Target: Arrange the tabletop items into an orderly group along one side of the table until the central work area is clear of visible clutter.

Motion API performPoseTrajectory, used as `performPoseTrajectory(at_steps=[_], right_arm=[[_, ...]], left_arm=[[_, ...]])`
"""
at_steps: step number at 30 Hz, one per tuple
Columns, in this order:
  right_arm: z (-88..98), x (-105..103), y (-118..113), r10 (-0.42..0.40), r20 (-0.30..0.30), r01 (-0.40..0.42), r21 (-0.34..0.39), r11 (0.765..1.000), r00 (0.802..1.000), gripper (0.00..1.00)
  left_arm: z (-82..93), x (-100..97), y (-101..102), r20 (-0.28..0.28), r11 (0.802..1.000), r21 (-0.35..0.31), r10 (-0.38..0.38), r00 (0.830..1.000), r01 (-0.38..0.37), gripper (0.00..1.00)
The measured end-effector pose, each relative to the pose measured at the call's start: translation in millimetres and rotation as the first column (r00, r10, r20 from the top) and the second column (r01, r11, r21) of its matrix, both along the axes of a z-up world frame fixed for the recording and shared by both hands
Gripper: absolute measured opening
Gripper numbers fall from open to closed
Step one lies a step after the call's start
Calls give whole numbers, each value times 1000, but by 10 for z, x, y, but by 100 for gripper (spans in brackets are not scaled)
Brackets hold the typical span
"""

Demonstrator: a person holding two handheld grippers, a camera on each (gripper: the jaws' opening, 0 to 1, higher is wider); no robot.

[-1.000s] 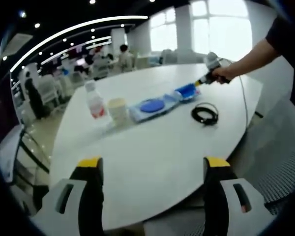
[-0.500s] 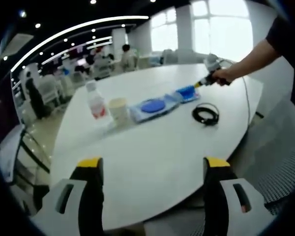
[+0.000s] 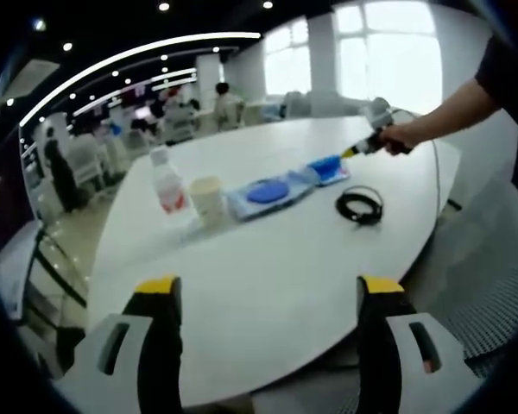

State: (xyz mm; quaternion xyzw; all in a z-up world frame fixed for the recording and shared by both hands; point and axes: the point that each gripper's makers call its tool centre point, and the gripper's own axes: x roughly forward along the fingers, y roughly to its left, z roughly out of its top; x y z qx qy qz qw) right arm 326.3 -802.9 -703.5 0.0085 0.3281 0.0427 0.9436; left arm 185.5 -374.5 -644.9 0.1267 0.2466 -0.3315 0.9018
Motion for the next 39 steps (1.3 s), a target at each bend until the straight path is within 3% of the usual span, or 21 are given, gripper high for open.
performPoseTrajectory(at_steps=[6,16,28,39], right_arm=[[46,-152,236,97,7,-97,-10,995,995,37],[-8,-556,756,266,9,-265,-24,964,964,46],[-148,-872,1189,395,5,-395,-14,918,918,46],[-377,-1078,1475,469,-37,-470,2,883,882,40]], left_arm=[[11,-3,-9,3,1000,-8,-4,1000,4,80],[32,-7,-26,10,1000,-16,-6,1000,6,80],[35,-7,-43,11,1000,-22,-14,1000,14,82],[31,0,-43,9,1000,-18,-13,1000,13,81]])
